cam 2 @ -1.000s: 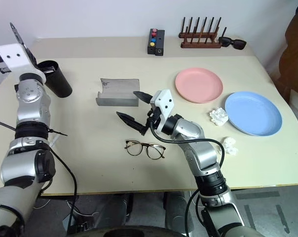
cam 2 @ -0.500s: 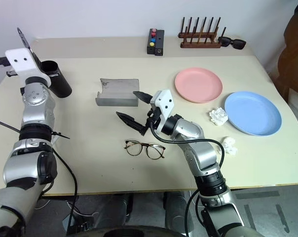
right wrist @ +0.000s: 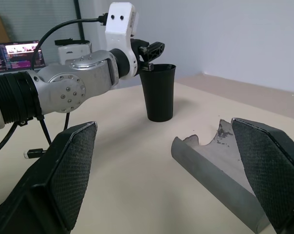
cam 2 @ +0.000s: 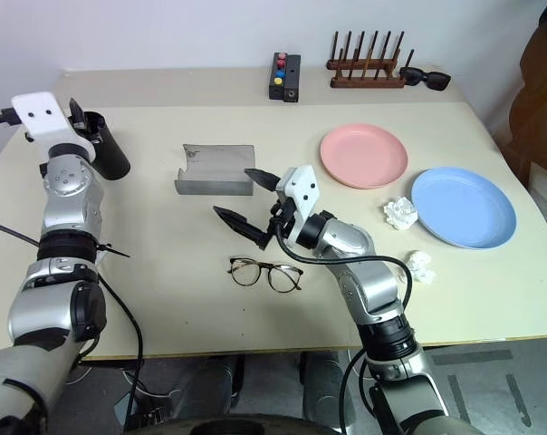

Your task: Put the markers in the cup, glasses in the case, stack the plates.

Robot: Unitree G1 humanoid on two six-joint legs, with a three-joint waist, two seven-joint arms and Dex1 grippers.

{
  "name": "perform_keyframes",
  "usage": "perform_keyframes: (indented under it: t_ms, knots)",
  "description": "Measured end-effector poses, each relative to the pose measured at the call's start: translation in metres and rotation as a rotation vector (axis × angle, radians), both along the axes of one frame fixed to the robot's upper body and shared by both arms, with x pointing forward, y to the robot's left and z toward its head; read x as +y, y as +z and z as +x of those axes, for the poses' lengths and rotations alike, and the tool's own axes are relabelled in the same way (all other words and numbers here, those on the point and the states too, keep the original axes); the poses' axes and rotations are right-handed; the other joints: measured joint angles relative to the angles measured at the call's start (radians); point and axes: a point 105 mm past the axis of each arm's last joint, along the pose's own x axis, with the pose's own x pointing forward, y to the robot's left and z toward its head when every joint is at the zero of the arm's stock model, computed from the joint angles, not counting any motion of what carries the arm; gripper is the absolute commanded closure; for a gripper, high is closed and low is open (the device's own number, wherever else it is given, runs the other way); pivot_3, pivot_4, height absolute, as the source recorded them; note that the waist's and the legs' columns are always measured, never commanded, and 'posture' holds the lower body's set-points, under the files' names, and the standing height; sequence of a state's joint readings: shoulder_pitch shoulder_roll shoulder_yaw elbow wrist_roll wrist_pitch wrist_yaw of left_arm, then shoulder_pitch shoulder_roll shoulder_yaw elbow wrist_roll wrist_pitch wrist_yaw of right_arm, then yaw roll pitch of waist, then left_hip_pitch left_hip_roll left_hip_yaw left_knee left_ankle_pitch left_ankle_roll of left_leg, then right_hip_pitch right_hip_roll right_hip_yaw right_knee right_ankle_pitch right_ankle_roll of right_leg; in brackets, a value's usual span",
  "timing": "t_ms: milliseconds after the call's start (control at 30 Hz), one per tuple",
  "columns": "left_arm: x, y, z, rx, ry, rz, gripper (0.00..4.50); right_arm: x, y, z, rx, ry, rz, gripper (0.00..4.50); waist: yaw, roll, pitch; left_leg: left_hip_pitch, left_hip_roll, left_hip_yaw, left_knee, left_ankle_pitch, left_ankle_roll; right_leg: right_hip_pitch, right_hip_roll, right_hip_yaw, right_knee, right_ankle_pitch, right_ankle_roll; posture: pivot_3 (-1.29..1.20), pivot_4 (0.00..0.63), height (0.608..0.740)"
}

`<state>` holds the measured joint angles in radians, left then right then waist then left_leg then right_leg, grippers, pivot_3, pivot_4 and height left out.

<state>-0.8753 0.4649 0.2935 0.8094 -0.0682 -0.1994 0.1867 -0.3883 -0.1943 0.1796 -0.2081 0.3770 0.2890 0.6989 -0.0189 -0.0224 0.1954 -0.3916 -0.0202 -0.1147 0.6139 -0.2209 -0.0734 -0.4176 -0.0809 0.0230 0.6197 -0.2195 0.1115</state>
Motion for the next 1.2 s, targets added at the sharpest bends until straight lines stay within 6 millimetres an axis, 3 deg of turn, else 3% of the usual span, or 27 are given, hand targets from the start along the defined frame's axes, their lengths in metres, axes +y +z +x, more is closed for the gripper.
perform_keyframes:
  t_ms: [133, 233, 333, 433, 600, 767, 867, 967, 1200]
  knots:
    - [-0.004, 0.017, -0.007, -0.062, -0.096, -0.012, 2.36, 0.000, 0.000, -0.001, 0.000, 0.001, -0.001, 0.00, -0.003, 0.000, 0.000, 0.000, 0.000, 0.000, 0.000, 0.000, 0.000, 0.000, 0.000, 0.000, 0.000, 0.000, 0.000, 0.00, 0.150, 0.740]
    - [-0.007, 0.021, -0.024, -0.030, -0.306, -0.026, 2.36, -0.001, -0.001, -0.001, 0.003, -0.003, -0.002, 0.00, -0.019, 0.000, 0.000, 0.000, 0.000, 0.000, -0.001, 0.000, 0.000, 0.000, 0.000, 0.000, 0.001, 0.000, 0.000, 0.00, 0.150, 0.740]
    - [-0.003, 0.005, -0.048, 0.162, -0.466, -0.020, 1.50, -0.003, -0.004, -0.001, 0.009, -0.012, -0.008, 0.00, -0.038, 0.000, 0.000, 0.000, 0.001, 0.000, -0.001, 0.000, 0.000, -0.001, 0.000, 0.001, 0.002, 0.000, -0.001, 0.00, 0.150, 0.740]
    - [0.007, -0.025, -0.076, 0.408, -0.515, -0.047, 0.05, -0.006, -0.004, 0.000, 0.008, -0.021, -0.014, 0.00, -0.047, 0.001, 0.001, 0.001, 0.001, 0.000, -0.001, 0.000, 0.000, -0.003, 0.000, 0.001, 0.005, -0.001, -0.001, 0.00, 0.150, 0.740]
    - [0.018, -0.068, -0.120, 0.748, -0.502, -0.141, 0.05, -0.005, -0.004, 0.001, 0.007, -0.016, -0.014, 0.00, -0.043, 0.001, 0.000, 0.001, 0.001, 0.000, -0.001, 0.000, 0.000, -0.004, 0.000, 0.001, 0.008, -0.006, -0.004, 0.00, 0.150, 0.740]
    - [-0.008, -0.102, -0.158, 0.952, -0.629, -0.164, 0.05, -0.001, -0.004, -0.001, 0.006, 0.008, -0.014, 0.00, -0.040, 0.001, 0.001, 0.000, 0.001, 0.000, -0.001, 0.000, 0.000, -0.006, 0.000, 0.001, 0.009, -0.007, -0.007, 0.00, 0.150, 0.740]
    - [-0.008, -0.116, -0.175, 1.062, -0.626, -0.160, 0.05, 0.000, -0.003, -0.001, 0.001, 0.012, -0.013, 0.00, -0.040, 0.001, 0.001, 0.001, 0.001, 0.000, -0.001, 0.000, 0.000, -0.006, 0.000, 0.001, 0.010, -0.008, -0.009, 0.00, 0.150, 0.740]
    - [-0.004, -0.127, -0.183, 1.121, -0.596, -0.174, 0.05, 0.000, -0.004, 0.000, 0.003, 0.010, -0.014, 0.00, -0.037, 0.001, 0.001, 0.000, 0.001, 0.000, -0.001, 0.000, 0.000, -0.006, 0.000, 0.001, 0.010, -0.008, -0.010, 0.00, 0.150, 0.740]
    - [0.000, -0.127, -0.175, 1.148, -0.549, -0.166, 0.05, 0.001, -0.005, 0.000, 0.001, 0.009, -0.019, 0.00, -0.024, 0.002, 0.000, 0.001, 0.001, 0.001, -0.001, 0.000, 0.000, -0.006, 0.000, 0.001, 0.010, -0.008, -0.010, 0.00, 0.150, 0.740]
